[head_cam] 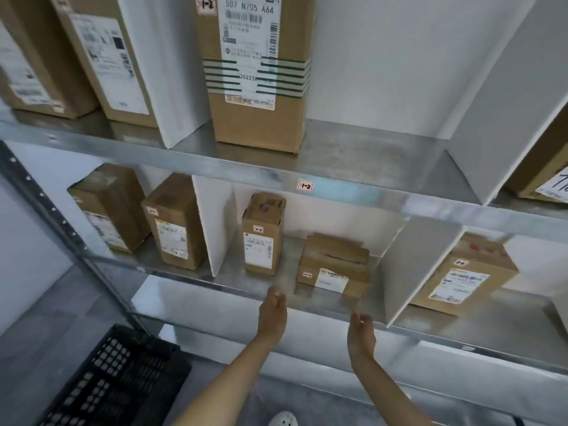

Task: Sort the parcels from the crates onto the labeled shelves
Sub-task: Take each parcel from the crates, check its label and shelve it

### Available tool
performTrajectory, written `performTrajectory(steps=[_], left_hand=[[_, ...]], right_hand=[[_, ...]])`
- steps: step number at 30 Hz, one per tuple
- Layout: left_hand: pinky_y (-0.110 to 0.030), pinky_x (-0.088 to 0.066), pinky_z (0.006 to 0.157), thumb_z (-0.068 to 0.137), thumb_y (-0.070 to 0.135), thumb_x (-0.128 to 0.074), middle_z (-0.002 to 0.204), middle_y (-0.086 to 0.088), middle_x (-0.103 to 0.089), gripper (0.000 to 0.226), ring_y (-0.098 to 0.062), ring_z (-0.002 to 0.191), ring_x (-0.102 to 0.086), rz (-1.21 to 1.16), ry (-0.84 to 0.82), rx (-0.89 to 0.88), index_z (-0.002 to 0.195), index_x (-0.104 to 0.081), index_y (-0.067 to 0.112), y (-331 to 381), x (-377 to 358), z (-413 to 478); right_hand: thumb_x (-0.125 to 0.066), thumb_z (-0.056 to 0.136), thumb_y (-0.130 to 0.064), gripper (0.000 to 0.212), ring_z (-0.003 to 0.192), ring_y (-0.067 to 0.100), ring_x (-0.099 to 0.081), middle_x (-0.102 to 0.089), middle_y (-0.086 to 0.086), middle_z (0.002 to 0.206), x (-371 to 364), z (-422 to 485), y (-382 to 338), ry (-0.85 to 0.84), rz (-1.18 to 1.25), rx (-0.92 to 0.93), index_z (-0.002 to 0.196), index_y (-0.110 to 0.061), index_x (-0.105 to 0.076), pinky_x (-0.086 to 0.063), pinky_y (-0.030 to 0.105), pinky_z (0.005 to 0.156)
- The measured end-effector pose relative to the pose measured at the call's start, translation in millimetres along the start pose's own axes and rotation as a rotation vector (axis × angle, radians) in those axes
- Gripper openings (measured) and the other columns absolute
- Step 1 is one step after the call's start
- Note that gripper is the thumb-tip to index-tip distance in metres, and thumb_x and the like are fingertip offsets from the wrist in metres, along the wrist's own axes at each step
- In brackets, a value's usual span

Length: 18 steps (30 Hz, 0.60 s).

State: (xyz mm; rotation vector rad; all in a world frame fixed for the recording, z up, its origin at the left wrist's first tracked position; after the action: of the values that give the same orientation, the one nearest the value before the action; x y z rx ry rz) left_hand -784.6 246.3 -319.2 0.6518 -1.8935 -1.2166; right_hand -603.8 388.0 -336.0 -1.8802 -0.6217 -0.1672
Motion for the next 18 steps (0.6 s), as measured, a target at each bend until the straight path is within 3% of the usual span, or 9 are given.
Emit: performTrajectory(steps=[2, 5, 7, 11, 14, 18], left_hand=[[-0.023, -0.033, 0.075, 0.102, 0.023, -0.031, 0.104, -0.007, -0.061, 0.028, -0.025, 0.100, -0.056, -0.019, 0.053, 0.023, 0.110, -0.053, 0.010, -13, 20, -20], [-0.020, -0.034, 0.075, 0.102, 0.025, -0.031, 0.101, -0.004, -0.062, 0.022, -0.015, 0.093, -0.055, -0.119, 0.124, 0.032, 0.107, -0.052, 0.019, -33, 59, -58], [-0.022, -0.036, 0.076, 0.102, 0.024, -0.033, 0.100, -0.007, -0.063, 0.020, -0.018, 0.093, -0.056, -0.176, 0.198, 0.070, 0.105, -0.052, 0.018, -56, 93, -88], [-0.025, -0.040, 0.071, 0.100, 0.023, -0.038, 0.090, -0.005, -0.065, 0.022, -0.020, 0.087, -0.058, -0.193, 0.419, 0.167, 0.096, -0.057, 0.012, -113, 176, -160], [-0.025, -0.041, 0.071, 0.101, 0.026, -0.036, 0.089, -0.002, -0.065, 0.023, -0.020, 0.088, -0.059, -0.207, 0.574, 0.249, 0.096, -0.057, 0.017, -155, 231, -220], [-0.031, -0.043, 0.085, 0.101, 0.027, -0.036, 0.092, -0.003, -0.065, 0.023, -0.021, 0.093, -0.058, -0.251, 0.746, 0.363, 0.098, -0.057, 0.017, -204, 281, -298]], right_hand=[[-0.036, 0.102, -0.028, 0.032, 0.109, 0.039, -0.054, -0.059, 0.019, 0.115, -14, -19, 3, -0.067, -0.001, 0.028, 0.112, -0.004, -0.054, -0.041, 0.043, 0.094], [-0.038, 0.101, -0.022, 0.031, 0.091, 0.030, -0.059, -0.063, 0.015, 0.102, -44, -56, 7, -0.207, 0.041, 0.040, 0.112, -0.002, -0.059, -0.044, 0.037, 0.081], [-0.039, 0.100, -0.020, 0.028, 0.086, 0.026, -0.059, -0.063, 0.014, 0.097, -69, -88, 9, -0.326, 0.032, 0.072, 0.108, -0.003, -0.060, -0.043, 0.034, 0.078], [-0.036, 0.101, -0.018, 0.030, 0.091, 0.032, -0.062, -0.065, 0.018, 0.092, -121, -171, 23, -0.583, -0.083, 0.172, 0.101, -0.001, -0.060, -0.045, 0.043, 0.091], [-0.039, 0.099, -0.009, 0.025, 0.089, 0.034, -0.063, -0.065, 0.023, 0.090, -153, -233, 39, -0.753, -0.180, 0.213, 0.093, 0.000, -0.062, -0.047, 0.044, 0.090], [-0.042, 0.097, -0.006, 0.027, 0.087, 0.036, -0.062, -0.065, 0.026, 0.087, -189, -306, 64, -0.934, -0.352, 0.293, 0.080, -0.001, -0.062, -0.046, 0.039, 0.082]])
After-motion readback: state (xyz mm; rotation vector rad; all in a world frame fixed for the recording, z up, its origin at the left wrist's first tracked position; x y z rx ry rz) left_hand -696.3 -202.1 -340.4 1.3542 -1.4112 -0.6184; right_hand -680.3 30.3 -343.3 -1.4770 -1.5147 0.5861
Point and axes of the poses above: each hand's wrist, its own z-axis towards the middle knuckle, its own x-axis out of the back of the hand, y = z × x, the point moved 8 cm from there along z, towards the middle knuckle
